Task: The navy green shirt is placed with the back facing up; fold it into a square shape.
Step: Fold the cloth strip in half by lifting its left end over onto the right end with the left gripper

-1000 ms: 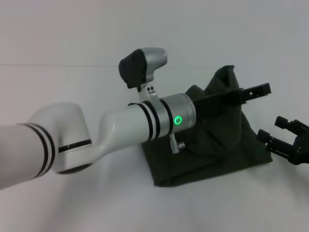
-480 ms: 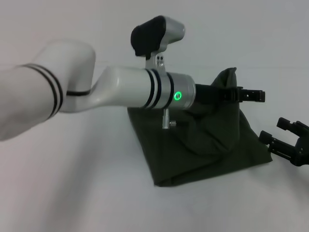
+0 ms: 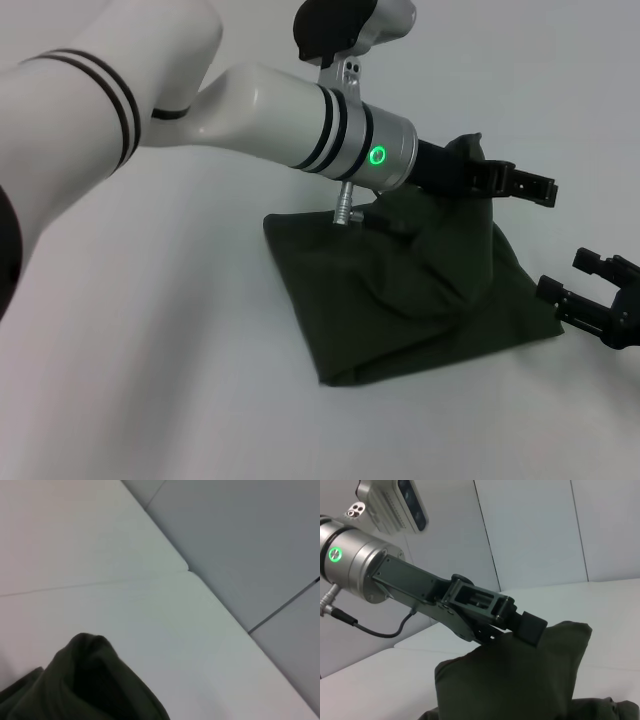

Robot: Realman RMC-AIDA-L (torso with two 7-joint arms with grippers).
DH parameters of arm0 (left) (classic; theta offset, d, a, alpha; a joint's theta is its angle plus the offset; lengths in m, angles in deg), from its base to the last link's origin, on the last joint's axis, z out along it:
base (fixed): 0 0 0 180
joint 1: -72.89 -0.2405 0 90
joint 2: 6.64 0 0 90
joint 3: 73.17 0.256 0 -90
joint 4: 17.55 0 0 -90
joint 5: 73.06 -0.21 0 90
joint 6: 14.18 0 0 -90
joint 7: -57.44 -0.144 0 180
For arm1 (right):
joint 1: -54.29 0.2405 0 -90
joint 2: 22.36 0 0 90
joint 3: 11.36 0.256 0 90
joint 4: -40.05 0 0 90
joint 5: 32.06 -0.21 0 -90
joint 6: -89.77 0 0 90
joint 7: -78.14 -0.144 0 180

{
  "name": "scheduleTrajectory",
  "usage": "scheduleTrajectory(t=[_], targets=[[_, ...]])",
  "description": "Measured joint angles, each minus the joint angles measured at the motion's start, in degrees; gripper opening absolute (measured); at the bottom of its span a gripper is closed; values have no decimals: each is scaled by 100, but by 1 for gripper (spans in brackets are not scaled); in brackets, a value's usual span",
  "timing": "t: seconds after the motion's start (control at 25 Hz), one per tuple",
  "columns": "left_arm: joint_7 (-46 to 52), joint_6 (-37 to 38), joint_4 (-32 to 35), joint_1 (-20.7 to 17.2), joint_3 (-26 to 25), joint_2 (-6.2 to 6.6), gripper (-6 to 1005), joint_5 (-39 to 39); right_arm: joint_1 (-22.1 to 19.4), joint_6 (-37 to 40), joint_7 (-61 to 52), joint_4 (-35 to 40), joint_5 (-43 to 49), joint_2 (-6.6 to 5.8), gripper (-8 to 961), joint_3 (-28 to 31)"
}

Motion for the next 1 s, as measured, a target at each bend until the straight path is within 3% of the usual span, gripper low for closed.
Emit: scheduleTrajectory(t=[0.28,0.48,0.68,0.76,0.88,1.0], targets=[[182,36,118,81,692,-18,947,209,-13,1,0,-1,8,2,841,0],[550,75,407,-159,996,0,945,254,-14,31,0,-2,9,2,841,0],[344,471,480,-357,1006,-10,944,768,-14,40,11,-2,6,2,841,5],[-191,678,361,-491,1028,-17,943,1603,-14,40,18,-1,5,2,841,6],[-436,677,321,-584,1048,-16,943,1952,-24,40,41,-2,7,3,841,10],[-364,443,288,-597,1492,-14,942,2008,-32,40,54,-7,9,10,841,-2]])
